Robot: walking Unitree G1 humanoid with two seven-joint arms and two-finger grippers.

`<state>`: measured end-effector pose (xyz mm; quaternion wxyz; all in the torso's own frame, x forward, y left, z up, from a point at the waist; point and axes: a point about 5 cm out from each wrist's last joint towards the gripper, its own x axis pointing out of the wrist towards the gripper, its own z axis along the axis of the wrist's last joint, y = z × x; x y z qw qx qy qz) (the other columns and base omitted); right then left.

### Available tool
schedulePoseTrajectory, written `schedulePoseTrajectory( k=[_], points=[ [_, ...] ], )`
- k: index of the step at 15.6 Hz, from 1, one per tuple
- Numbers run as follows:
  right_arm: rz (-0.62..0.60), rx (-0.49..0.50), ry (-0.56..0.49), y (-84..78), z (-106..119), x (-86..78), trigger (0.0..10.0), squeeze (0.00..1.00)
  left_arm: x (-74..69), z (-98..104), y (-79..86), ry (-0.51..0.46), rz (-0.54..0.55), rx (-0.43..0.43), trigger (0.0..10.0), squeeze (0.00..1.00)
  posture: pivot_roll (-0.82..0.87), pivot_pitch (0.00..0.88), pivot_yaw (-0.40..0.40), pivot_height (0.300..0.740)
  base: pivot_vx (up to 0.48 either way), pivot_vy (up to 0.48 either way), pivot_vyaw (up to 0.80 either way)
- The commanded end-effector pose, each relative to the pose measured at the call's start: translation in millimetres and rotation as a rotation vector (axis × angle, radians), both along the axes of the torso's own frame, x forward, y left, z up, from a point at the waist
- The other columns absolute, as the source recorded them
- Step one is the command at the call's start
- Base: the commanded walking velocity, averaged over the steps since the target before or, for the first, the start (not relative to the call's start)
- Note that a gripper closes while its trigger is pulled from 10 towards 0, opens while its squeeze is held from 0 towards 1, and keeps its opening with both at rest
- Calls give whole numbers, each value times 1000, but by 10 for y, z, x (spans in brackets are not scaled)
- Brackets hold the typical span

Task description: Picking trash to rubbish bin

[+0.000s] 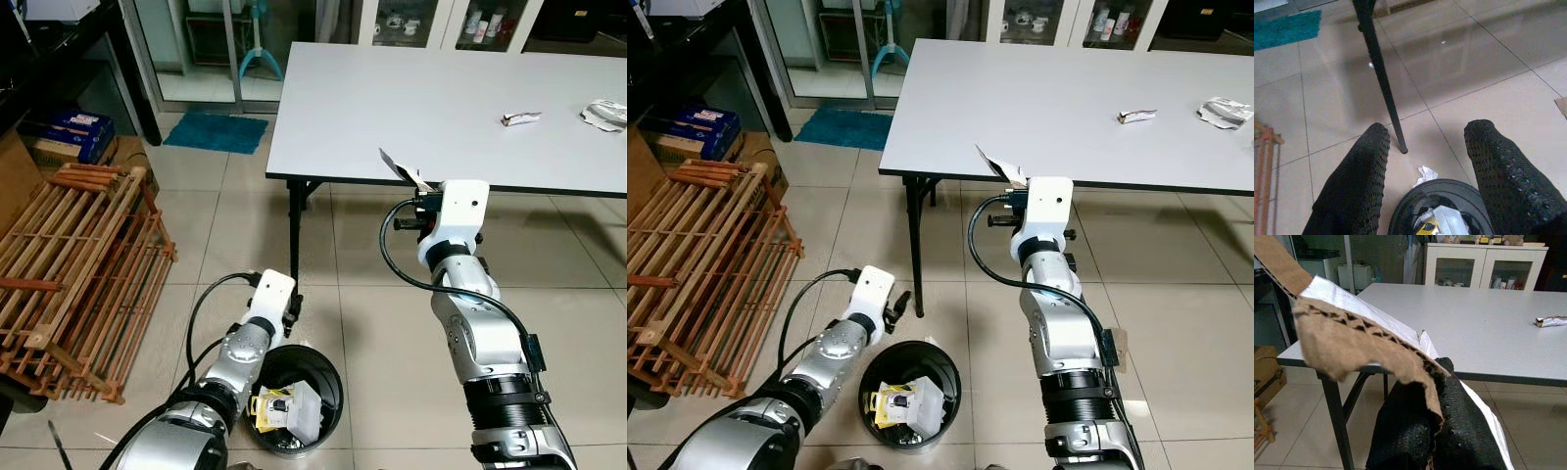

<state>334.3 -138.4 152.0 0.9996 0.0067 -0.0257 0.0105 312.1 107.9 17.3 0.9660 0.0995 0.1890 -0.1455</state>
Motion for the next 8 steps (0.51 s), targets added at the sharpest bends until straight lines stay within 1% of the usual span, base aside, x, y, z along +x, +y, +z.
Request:
schedulePoseTrajectory(
  k=[1,3,5,7,8],
  points=[
    [2,10,-7,2,33,4,10000,0,28,33,67,-19,47,-33,10000,0,-37,45,-14,740,0,0,0],
    [1,11,-3,1,22,0,10000,0,43,52,122,-27,73,-53,10000,0,-34,47,-14,740,0,0,0],
    [6,15,6,29,-3,0,10000,0,66,77,217,-41,104,-50,10000,0,-28,50,-12,740,0,0,0],
    [7,16,9,36,-9,-2,10000,0,77,92,219,-47,104,-51,10000,0,-30,51,-11,740,0,0,0],
    [5,15,11,25,-14,-5,10000,0,96,116,205,-56,102,-55,10000,0,-31,50,-11,740,0,345,0]
  ],
)
